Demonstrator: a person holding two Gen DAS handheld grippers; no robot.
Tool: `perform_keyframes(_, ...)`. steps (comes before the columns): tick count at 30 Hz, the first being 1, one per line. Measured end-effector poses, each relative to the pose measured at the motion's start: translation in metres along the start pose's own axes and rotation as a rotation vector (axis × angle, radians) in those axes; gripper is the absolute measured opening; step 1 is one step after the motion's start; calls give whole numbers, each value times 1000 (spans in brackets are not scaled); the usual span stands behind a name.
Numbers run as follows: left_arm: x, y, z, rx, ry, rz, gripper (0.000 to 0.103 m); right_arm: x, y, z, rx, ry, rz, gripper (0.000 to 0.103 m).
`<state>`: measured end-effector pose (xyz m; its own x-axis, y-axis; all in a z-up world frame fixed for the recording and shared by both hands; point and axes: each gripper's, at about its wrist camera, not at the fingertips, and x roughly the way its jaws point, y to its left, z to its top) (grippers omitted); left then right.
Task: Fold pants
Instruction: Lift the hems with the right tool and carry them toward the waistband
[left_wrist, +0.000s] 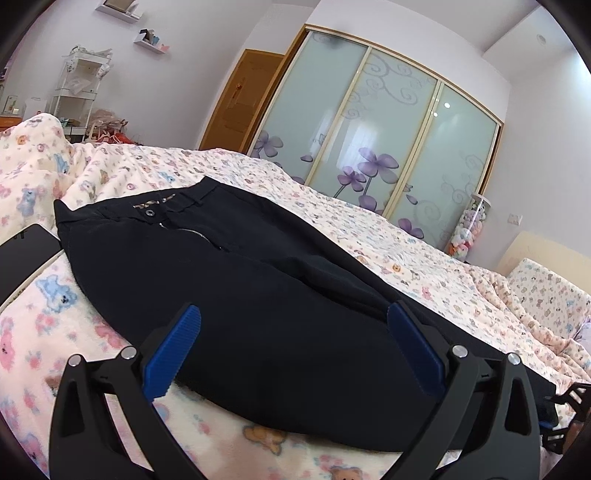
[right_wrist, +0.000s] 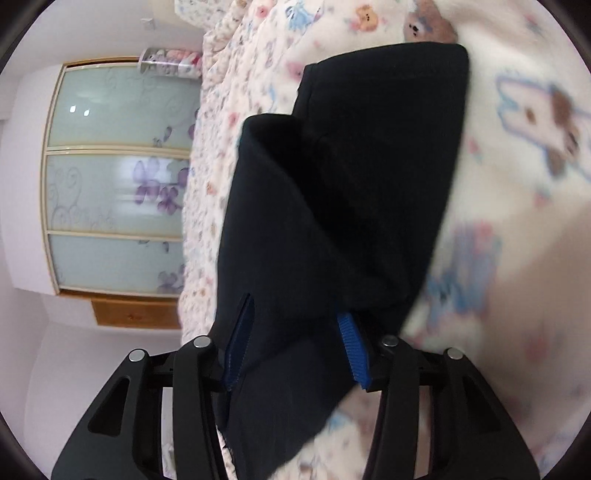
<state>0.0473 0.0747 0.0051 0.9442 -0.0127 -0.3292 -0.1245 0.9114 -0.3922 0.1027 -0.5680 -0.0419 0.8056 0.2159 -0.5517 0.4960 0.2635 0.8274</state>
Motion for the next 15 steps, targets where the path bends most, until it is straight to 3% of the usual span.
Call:
perform_keyframes(2,3,-1,0,1,12,-2,101,0,24,7,-133,-27,-25,13)
perform_keyframes(4,5,-1,-1,1,24,-11,101,-23,59,8,-303,-119,96,11)
perform_keyframes(7,8,0,-2,0,43,-36,101,-65,93,1,-516,-290,180,10)
perform_keyframes(10,11,1,-2,-5,64,-51,101,-61,54,8,-419,-304,99,10)
perform_keyframes(13,13,5,-2,-17,84,-62,101,-39,-12,22,-209,-237,-7,10)
perform_keyframes(15,15,7,-2,-24,108,-85,101,-31,-44,28,-15,-162,63,10)
